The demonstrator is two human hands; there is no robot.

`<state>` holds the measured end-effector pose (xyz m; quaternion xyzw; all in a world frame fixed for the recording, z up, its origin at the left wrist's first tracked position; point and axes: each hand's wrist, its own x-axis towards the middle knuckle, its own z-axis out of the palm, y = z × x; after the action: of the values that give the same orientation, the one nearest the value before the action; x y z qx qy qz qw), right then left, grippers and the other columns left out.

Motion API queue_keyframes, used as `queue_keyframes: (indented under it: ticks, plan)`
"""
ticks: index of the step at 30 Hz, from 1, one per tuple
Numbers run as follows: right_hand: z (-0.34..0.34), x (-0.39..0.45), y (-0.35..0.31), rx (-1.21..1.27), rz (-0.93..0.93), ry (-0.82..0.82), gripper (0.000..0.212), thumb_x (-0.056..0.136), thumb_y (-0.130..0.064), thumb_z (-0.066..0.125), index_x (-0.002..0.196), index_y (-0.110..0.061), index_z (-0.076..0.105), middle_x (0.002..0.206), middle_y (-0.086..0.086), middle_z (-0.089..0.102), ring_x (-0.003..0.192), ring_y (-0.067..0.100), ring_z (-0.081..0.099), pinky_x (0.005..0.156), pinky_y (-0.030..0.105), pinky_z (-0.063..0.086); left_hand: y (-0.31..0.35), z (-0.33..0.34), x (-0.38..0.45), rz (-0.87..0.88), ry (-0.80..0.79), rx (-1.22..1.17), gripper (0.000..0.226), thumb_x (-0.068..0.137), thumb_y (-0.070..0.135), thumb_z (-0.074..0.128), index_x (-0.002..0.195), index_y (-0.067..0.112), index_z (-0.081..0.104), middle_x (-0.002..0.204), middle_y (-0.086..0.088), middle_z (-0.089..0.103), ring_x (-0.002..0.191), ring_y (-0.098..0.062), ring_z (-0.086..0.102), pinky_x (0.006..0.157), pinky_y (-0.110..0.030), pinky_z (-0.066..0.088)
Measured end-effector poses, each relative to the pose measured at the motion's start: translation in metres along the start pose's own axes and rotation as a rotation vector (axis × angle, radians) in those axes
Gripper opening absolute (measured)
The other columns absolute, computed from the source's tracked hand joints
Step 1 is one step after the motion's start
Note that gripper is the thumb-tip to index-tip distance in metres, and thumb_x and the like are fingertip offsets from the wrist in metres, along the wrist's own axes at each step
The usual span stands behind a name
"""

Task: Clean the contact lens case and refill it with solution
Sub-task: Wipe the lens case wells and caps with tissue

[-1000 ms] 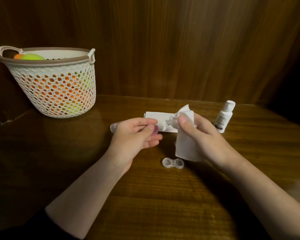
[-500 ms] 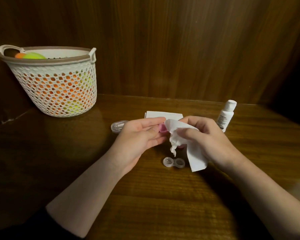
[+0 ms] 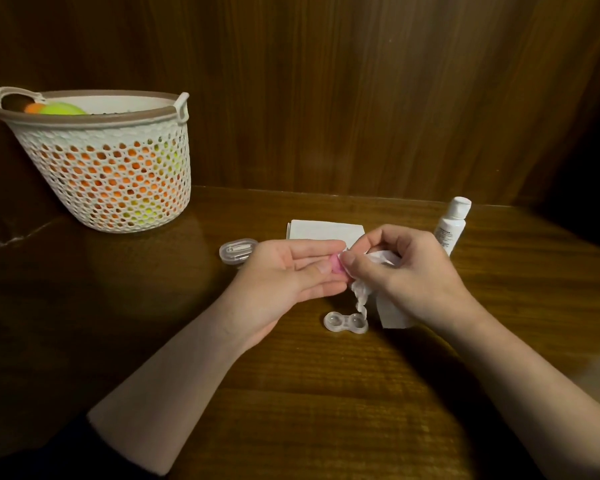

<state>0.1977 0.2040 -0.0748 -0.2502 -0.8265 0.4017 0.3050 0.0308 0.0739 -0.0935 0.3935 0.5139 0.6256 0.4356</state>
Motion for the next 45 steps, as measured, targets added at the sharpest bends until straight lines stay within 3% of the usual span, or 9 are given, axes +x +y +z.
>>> queue_keyframes:
  ticks: [2,6,11,17,25,30,34,38,45]
  plan:
    - [0.001,-0.002,-0.002,0.013,-0.037,0.005,0.011,0.090,-0.036,0.085,0.091,-0.027,0.080,0.087,-0.008,0.082,0.083,0.011,0.078,0.078,0.035,0.063,0.000,-0.001,-0.001,0.003,-0.015,0.003,0.031,0.100,0.002,0.067,0.127,0.016,0.074,0.119,-0.008,0.081,0.112,-0.025,0.079,0.093,-0.035,0.064]
    - [0.002,-0.004,-0.004,0.048,-0.063,-0.079,0.005,0.094,-0.034,0.080,0.097,-0.030,0.082,0.095,-0.011,0.082,0.090,0.010,0.077,0.083,0.032,0.060,0.000,-0.001,-0.002,0.021,0.008,-0.012,0.031,0.100,0.001,0.067,0.125,0.017,0.075,0.118,-0.007,0.082,0.112,-0.023,0.079,0.091,-0.033,0.064]
    - [-0.001,-0.003,-0.005,-0.005,-0.100,-0.153,0.027,0.093,-0.021,0.083,0.116,-0.033,0.076,0.111,-0.004,0.076,0.097,0.014,0.075,0.086,0.032,0.062,0.005,-0.002,-0.002,0.052,0.091,-0.084,0.027,0.099,0.002,0.068,0.119,0.018,0.077,0.115,-0.006,0.082,0.110,-0.021,0.079,0.086,-0.027,0.064]
    - [-0.001,-0.004,-0.006,-0.029,-0.132,-0.121,0.041,0.093,0.008,0.075,0.109,-0.030,0.082,0.108,-0.007,0.078,0.096,0.010,0.076,0.076,0.020,0.062,0.007,0.000,-0.002,0.077,0.120,-0.017,0.029,0.099,0.004,0.069,0.122,0.020,0.077,0.119,0.001,0.082,0.113,-0.015,0.078,0.090,-0.026,0.063]
    - [0.004,-0.007,-0.008,-0.012,-0.112,0.045,0.019,0.083,-0.019,0.091,0.090,-0.033,0.080,0.090,-0.021,0.079,0.086,-0.002,0.075,0.068,0.012,0.057,0.005,0.003,-0.003,0.061,0.087,0.072,0.029,0.095,0.005,0.074,0.110,0.029,0.080,0.113,0.003,0.083,0.106,-0.014,0.079,0.084,-0.022,0.063]
    - [0.007,-0.009,-0.008,-0.008,-0.103,0.135,0.020,0.078,-0.027,0.095,0.089,-0.030,0.078,0.092,-0.019,0.079,0.093,0.005,0.075,0.079,0.030,0.065,0.005,0.004,-0.003,0.040,0.086,0.079,0.029,0.095,0.005,0.075,0.112,0.027,0.080,0.114,0.002,0.083,0.105,-0.016,0.080,0.084,-0.023,0.063]
    - [0.006,-0.007,-0.006,0.026,-0.104,0.072,0.016,0.084,-0.019,0.090,0.093,-0.031,0.085,0.096,-0.017,0.081,0.097,0.003,0.075,0.083,0.027,0.064,0.006,0.005,-0.004,0.045,0.101,0.040,0.027,0.097,0.006,0.073,0.111,0.027,0.079,0.113,0.003,0.083,0.106,-0.015,0.080,0.083,-0.023,0.063]
    - [0.006,-0.007,-0.010,0.073,-0.130,-0.028,0.012,0.095,-0.035,0.079,0.106,-0.034,0.084,0.109,-0.018,0.078,0.108,0.001,0.070,0.086,0.014,0.055,0.010,0.002,-0.004,0.076,0.123,-0.074,0.027,0.099,0.004,0.069,0.109,0.027,0.080,0.116,0.000,0.082,0.112,-0.015,0.078,0.086,-0.025,0.063]
    - [0.005,-0.003,-0.007,0.040,-0.041,-0.004,0.016,0.092,-0.026,0.084,0.106,-0.028,0.080,0.101,-0.013,0.082,0.098,0.003,0.076,0.090,0.031,0.064,0.007,0.005,-0.005,0.105,0.145,0.034,0.026,0.097,0.007,0.073,0.110,0.027,0.079,0.108,0.003,0.084,0.104,-0.014,0.080,0.085,-0.021,0.062]
